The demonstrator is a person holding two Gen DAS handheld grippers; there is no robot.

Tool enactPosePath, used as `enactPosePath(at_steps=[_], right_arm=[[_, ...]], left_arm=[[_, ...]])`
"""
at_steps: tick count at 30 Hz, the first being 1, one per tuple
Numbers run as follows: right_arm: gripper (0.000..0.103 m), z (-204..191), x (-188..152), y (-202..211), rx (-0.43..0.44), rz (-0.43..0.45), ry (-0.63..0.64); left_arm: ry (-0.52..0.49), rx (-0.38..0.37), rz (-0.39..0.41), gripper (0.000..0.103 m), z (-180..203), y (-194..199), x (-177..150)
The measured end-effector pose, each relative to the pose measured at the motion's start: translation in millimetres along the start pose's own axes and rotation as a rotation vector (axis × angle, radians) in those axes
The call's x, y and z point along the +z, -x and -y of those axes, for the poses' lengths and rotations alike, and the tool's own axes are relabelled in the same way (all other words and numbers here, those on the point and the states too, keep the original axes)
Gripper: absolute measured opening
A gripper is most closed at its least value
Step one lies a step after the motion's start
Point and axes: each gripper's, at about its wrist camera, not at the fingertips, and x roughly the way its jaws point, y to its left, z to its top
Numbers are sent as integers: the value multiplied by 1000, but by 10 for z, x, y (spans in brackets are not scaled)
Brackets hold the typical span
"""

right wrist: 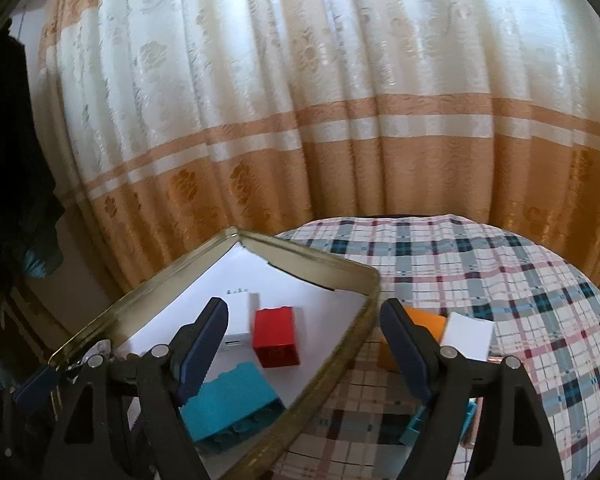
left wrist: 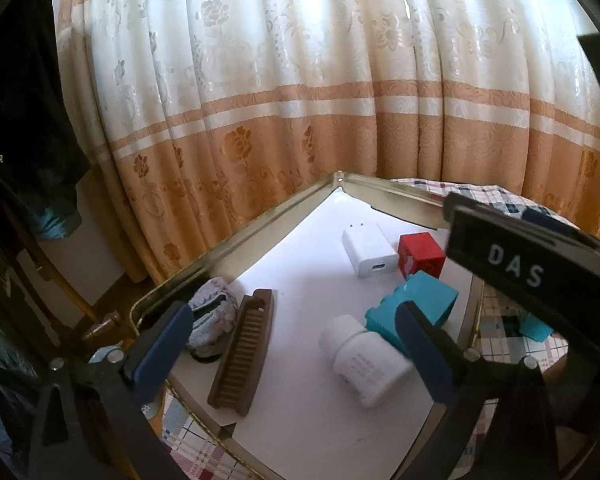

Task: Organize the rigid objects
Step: 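Carry the bottle and red brick into the tray and open both tools, then lift both open tools away from the tray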

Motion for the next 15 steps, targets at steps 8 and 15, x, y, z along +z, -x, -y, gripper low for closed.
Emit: enactPosePath(at_steps=[8,15], right_arm=[[82,173,-33,360,-141,158,11],[93,203,-144,483,-265,215,110]], left_arm=[[20,-51,37,102,94,125,-19],[58,-11,56,102,150,212,-49]])
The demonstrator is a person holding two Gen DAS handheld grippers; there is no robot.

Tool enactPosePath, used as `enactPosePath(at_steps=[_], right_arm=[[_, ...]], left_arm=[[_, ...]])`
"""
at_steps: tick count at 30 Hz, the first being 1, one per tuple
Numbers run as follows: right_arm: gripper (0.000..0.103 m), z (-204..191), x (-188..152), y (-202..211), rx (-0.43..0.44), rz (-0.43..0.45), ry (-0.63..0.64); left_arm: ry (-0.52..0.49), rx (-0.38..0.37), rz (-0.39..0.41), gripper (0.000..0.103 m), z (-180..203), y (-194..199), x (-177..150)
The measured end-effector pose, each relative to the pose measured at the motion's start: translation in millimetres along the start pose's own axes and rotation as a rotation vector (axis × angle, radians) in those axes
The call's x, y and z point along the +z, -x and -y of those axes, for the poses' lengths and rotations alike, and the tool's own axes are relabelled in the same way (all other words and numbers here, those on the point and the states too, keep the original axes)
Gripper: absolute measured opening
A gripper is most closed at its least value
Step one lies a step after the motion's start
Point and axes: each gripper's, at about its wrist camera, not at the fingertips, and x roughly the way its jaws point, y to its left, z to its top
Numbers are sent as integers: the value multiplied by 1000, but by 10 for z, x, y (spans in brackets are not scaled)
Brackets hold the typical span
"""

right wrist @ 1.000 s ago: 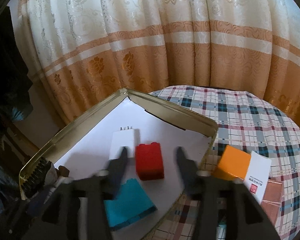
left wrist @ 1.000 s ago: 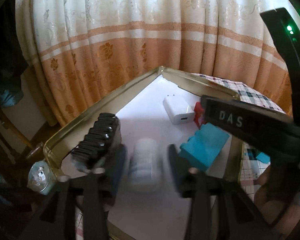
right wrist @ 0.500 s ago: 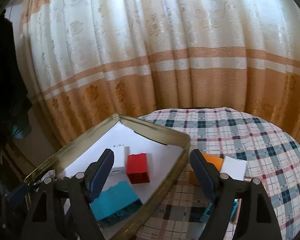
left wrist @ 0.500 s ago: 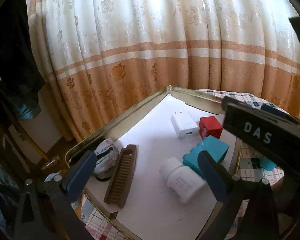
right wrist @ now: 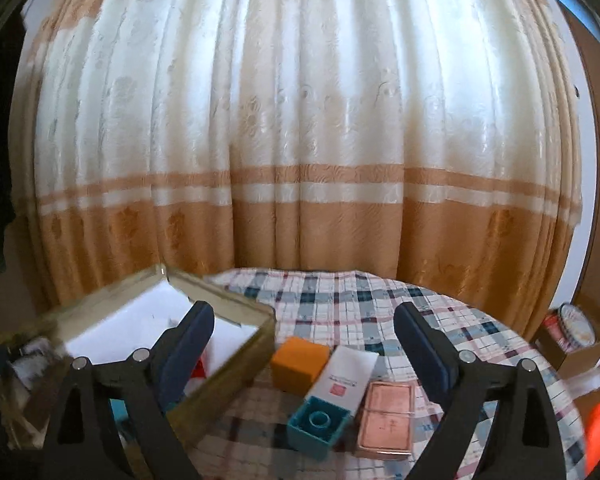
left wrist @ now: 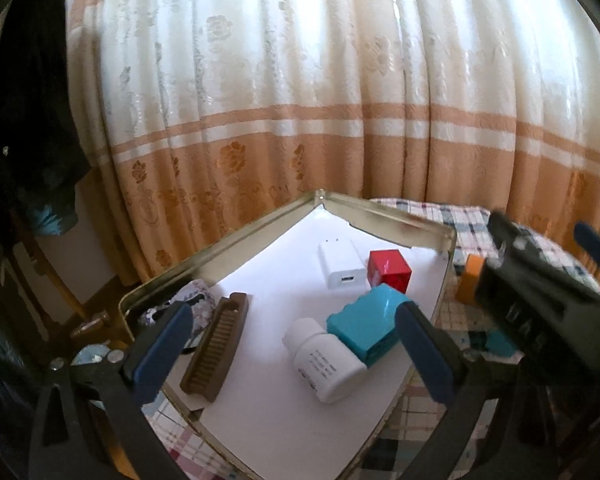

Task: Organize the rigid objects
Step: 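Lift both open tools away from the tray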

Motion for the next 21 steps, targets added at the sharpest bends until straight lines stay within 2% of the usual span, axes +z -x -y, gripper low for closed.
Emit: enactPosePath(at_steps=[3,9,21], right_arm=[[93,59,-26,-23,-9,-29,3],[93,249,-58,-26,-26,-68,-45],[93,852,-169,-47,-73,-150,-206]], left_arm=[[-9,4,-12,102,55,4,-38],[-28,3,47,102,91,130,-60],[-17,-1,23,102,75,89,-57]])
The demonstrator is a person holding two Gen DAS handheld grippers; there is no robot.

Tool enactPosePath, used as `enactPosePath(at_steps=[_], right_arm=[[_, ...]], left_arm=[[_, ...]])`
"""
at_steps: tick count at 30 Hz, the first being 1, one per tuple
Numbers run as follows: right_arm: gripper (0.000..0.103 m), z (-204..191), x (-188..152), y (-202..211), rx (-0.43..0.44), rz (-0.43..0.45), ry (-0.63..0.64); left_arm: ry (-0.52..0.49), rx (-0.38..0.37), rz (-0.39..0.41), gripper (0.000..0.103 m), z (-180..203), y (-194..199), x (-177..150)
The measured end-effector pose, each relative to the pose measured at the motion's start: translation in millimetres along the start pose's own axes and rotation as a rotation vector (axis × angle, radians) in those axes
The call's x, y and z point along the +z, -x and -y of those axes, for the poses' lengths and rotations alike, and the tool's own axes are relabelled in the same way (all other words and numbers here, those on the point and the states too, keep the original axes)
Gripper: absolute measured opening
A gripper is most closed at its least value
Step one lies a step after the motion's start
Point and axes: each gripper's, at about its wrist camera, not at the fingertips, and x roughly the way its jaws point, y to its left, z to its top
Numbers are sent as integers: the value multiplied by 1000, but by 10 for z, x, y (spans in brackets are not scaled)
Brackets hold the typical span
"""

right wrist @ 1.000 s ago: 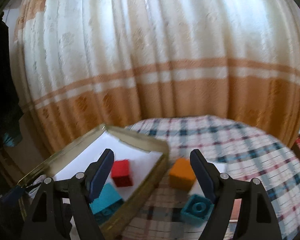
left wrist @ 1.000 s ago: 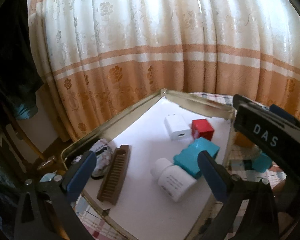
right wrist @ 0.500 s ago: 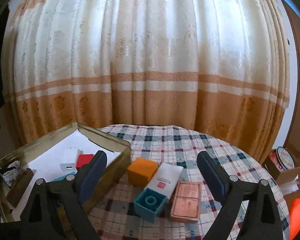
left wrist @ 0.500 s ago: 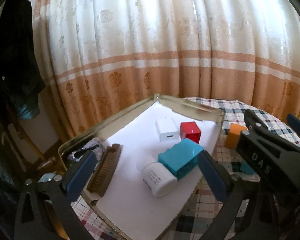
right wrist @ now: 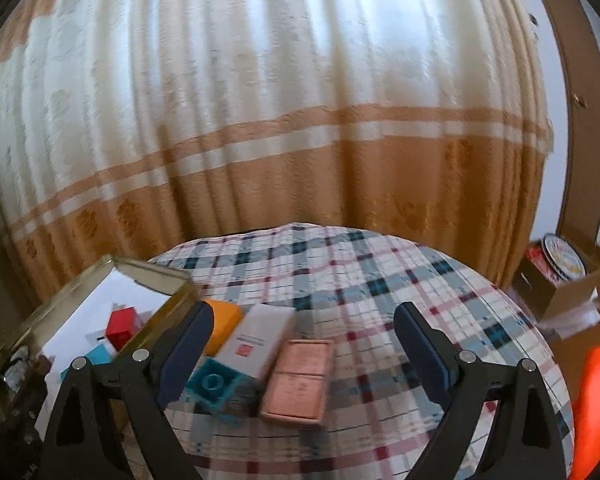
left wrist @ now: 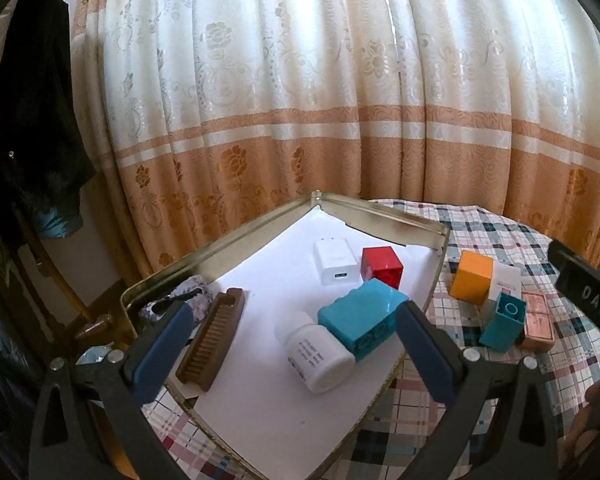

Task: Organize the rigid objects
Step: 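Lift both open tools away from the tray, then grasp the copper box with the right tool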

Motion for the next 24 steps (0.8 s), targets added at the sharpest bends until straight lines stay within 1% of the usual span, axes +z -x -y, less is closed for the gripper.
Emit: enactPosePath(at_steps=[1,4,8,10,14,16,17,20,24], right_arm=[[93,71,6,1,-15,-6,-28],[93,218,21,13,-17,-5,-86],[93,363,47,24,-52,-10,-89],[93,491,50,36,-27,-15,-148],[93,753,31,21,-42,-49,-246],[93,874,12,46,-28,-48,-302],[93,898,8,45,-29,-56,-310],[93,899,-6,-12,-22,-125,-294],[93,767,-30,-43,-13,-187,-191]], left_arm=[[-5,-4,2,102,6,4,0],[-15,-5,6,102,41,28,-3],[-35,-12,17,102,120,74,-14],[-65,-5,32,102,179,103,-17],[-109,3,50,102,268,146,-15],[-121,6,49,102,288,142,-10],[-128,9,44,102,304,136,-9],[-145,10,36,102,342,121,-7],[-151,8,33,102,376,147,-14]])
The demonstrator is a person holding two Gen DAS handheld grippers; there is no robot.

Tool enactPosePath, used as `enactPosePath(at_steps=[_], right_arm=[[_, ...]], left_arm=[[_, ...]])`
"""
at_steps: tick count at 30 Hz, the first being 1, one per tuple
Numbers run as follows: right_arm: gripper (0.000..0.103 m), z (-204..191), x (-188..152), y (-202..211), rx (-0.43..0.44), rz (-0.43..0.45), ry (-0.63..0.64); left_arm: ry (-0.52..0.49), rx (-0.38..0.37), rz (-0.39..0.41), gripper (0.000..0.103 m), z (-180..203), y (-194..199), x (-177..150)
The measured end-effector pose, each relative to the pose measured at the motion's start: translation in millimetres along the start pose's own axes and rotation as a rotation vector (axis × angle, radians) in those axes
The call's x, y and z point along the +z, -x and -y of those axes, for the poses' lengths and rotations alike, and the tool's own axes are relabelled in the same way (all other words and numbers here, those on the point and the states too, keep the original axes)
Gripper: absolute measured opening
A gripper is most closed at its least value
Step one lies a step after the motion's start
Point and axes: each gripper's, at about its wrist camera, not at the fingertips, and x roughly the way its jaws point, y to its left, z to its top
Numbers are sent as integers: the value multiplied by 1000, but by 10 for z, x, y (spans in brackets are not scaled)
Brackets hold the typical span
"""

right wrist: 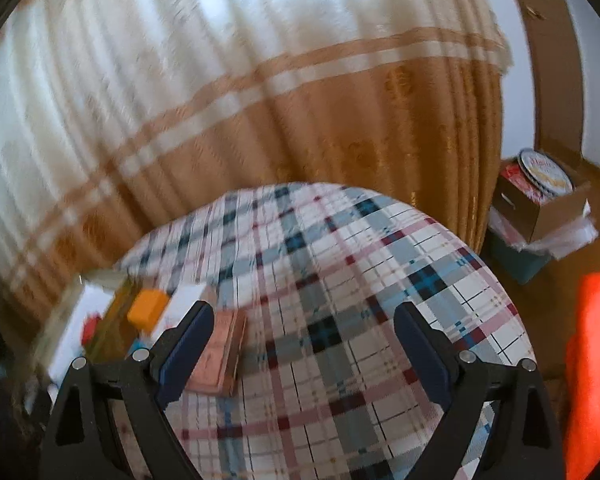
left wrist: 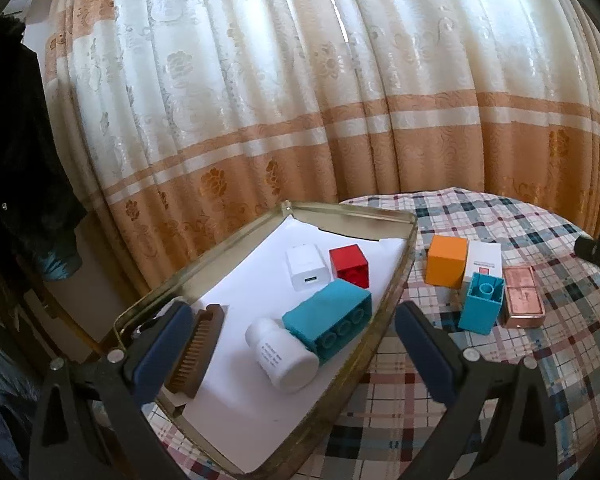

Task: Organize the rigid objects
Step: 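Grasp the copper box with the right tool, then grasp the teal cup brick with the left tool while the right tool holds the copper box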

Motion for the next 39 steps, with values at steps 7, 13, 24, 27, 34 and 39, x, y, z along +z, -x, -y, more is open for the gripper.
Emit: enactPosePath(at_steps=[7,13,24,27,34,39], right_arm=[[93,-217,-64,-160,27,-101,119],[92,-392,-104,-435,52,-208,152],[89,-697,-179,-703,5,-264,310],[87,-751,-177,-740,-7,-278,366],[49,-583,-112,-650,8,-290,367],[49,-318,-48,-575,62,-290,265]], left_arm=[[50,-171,-81,102,162,-10,-17],[21,-166,-35,102,231,97,-19],[76,-167,-64,102,126,42,-42],[75,-170,-70,102,134,35,-48],[64,-182,-83,102,153,19,-48],[10,-227,-101,102,299,1,-28]])
